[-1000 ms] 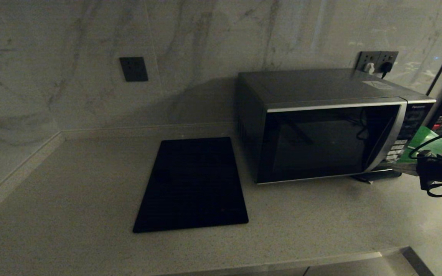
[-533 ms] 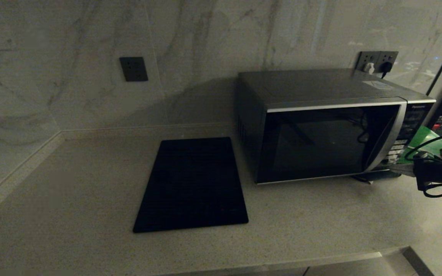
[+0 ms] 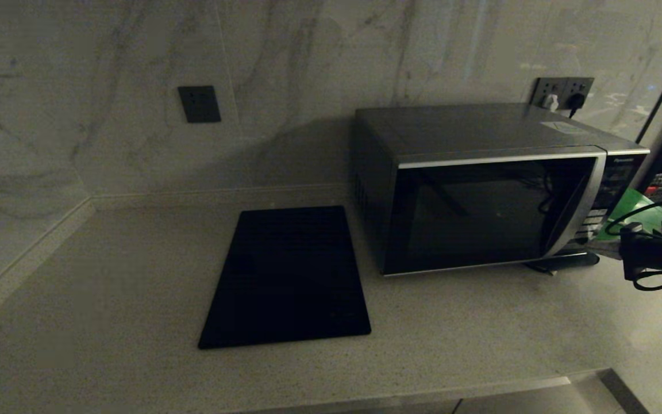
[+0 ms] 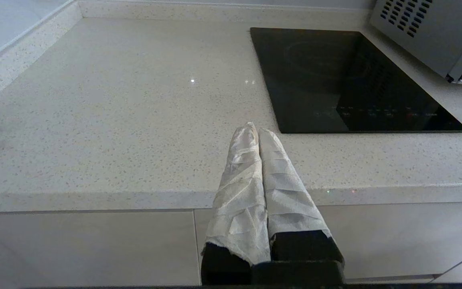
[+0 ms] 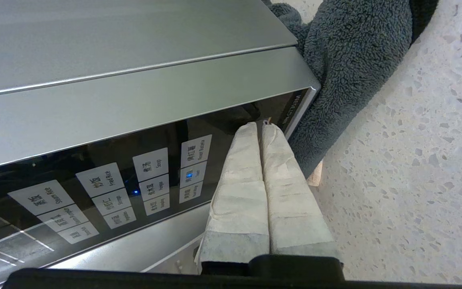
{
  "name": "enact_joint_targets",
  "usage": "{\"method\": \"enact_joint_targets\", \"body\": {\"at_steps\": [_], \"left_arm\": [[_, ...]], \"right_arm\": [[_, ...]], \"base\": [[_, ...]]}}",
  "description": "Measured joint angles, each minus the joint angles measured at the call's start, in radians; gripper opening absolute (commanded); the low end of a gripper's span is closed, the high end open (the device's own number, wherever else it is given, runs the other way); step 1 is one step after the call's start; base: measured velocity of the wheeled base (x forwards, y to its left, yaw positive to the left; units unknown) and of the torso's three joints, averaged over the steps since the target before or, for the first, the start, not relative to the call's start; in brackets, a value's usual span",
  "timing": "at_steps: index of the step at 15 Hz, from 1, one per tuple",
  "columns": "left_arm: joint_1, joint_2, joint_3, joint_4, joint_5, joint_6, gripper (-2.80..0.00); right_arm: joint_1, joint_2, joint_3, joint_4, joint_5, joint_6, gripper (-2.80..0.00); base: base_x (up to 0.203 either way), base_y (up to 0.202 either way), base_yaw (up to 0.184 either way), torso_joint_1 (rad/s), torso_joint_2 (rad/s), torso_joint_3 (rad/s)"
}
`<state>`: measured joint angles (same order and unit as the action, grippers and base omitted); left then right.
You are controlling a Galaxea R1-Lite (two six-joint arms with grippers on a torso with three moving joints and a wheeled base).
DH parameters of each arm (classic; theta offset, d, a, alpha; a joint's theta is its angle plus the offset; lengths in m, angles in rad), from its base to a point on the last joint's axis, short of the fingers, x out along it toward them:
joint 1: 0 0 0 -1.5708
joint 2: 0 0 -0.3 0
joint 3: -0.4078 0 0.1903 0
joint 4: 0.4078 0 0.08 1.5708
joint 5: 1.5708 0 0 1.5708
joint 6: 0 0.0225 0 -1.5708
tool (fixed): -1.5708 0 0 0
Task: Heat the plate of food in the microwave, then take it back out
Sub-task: Open the microwave oven
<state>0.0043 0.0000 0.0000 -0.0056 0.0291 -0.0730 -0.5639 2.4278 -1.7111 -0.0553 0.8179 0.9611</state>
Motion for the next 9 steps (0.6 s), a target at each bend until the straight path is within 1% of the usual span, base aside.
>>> {"method": "enact_joint_targets", "body": {"at_steps": [5, 9], "left_arm": [[0.0, 0.0, 0.0, 0.0, -0.001, 0.0, -2.8], [0.0, 0.0, 0.0, 0.0, 0.0, 0.0, -2.8]], "right_arm": [[0.014, 0.007, -0.004, -0.002, 0.002, 0.0, -2.8], [-0.002, -0.025, 0.045, -0.006, 0.001, -0.005, -2.8]], "base": [[0.0, 0.0, 0.0, 0.0, 0.0, 0.0], [0.0, 0.0, 0.0, 0.0, 0.0, 0.0]]}}
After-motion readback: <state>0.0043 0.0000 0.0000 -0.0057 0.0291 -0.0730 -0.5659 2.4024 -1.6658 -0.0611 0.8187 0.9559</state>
